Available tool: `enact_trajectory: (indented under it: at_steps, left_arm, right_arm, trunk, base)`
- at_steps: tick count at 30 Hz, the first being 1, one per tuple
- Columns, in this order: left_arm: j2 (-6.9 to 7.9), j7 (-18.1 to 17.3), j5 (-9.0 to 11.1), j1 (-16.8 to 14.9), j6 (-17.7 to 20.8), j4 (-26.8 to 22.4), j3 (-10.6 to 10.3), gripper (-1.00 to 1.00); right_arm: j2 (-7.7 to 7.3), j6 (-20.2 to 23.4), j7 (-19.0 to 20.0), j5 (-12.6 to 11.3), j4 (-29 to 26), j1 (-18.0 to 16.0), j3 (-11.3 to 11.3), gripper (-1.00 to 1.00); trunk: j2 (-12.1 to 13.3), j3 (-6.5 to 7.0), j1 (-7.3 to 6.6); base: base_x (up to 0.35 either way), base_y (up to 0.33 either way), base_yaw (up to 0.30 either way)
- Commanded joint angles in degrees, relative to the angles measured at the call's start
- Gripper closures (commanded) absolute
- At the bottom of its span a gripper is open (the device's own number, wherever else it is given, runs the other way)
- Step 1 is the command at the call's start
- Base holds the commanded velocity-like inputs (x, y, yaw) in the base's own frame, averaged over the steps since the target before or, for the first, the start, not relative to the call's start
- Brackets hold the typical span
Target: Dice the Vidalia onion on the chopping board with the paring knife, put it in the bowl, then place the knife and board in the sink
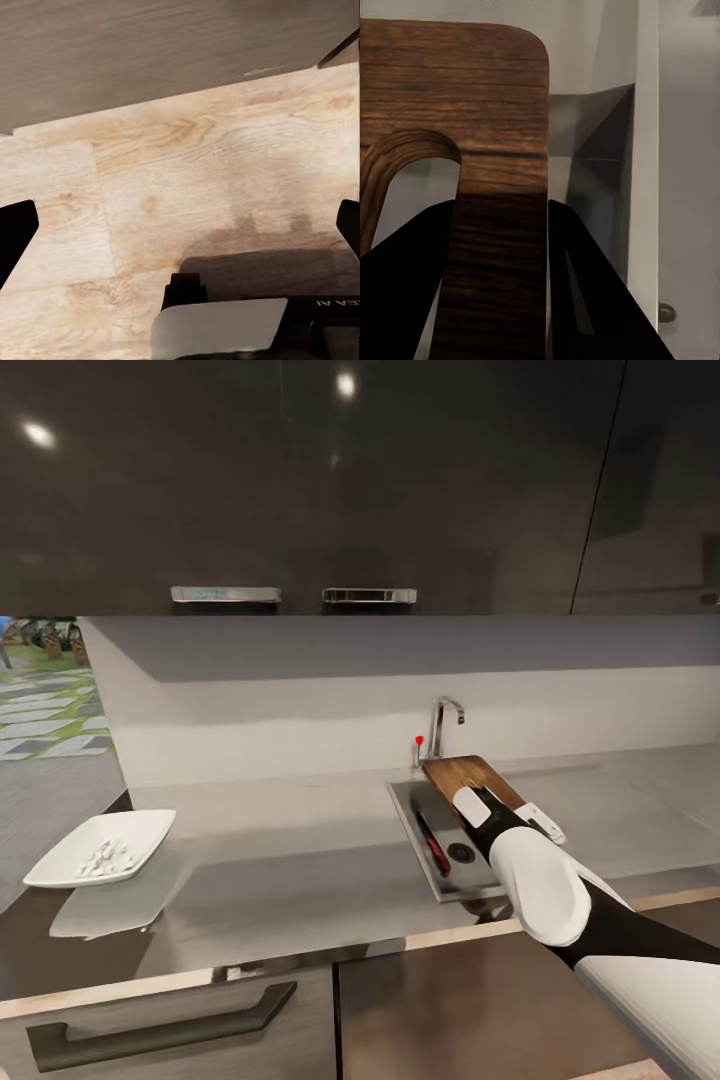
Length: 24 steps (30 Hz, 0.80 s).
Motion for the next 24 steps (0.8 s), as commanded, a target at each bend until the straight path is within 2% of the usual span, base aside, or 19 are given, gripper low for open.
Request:
enact_trajectory:
  at_steps: [1, 4, 7, 20, 24]
  left_arm:
    - [0.15, 0.0, 0.5, 0.9, -0.3, 0.3, -0.5, -1.00]
    - [0.87, 0.0, 0.5, 3.7, -0.1, 0.3, -0.5, -1.00]
    - [1.88, -0.2, 0.5, 5.0, -0.1, 0.3, -0.5, -1.00]
    - [2.23, -0.4, 0.5, 5.5, -0.1, 0.2, -0.5, -1.00]
    - [2.18, -0.4, 0.5, 5.6, -0.1, 0.2, -0.5, -1.00]
  right_arm:
    - [0.01, -0.6, 0.0, -0.6, 0.0, 0.0, 0.3, 1.00]
    - [0.02, -0.6, 0.0, -0.5, 0.0, 0.0, 0.3, 1.00]
    - [0.03, -0.6, 0.0, -0.5, 0.0, 0.0, 0.3, 1.00]
    - [0.11, -0.4, 0.4, -0.6, 0.0, 0.0, 0.4, 1.00]
    - [0.83, -0.3, 0.6, -0.5, 0.0, 0.0, 0.4, 1.00]
  trunk:
    - [0.0, -0.07, 0.00]
    - [0.0, -0.07, 0.00]
    - [0.0, -0.07, 0.00]
    - [0.0, -0.37, 0.00]
    - [0.0, -0.38, 0.00]
  base:
    - [0.005, 0.000, 0.000]
    - [0.002, 0.000, 0.000]
    - [0.000, 0.000, 0.000]
    - [0.000, 0.000, 0.000]
    - [0.000, 0.000, 0.000]
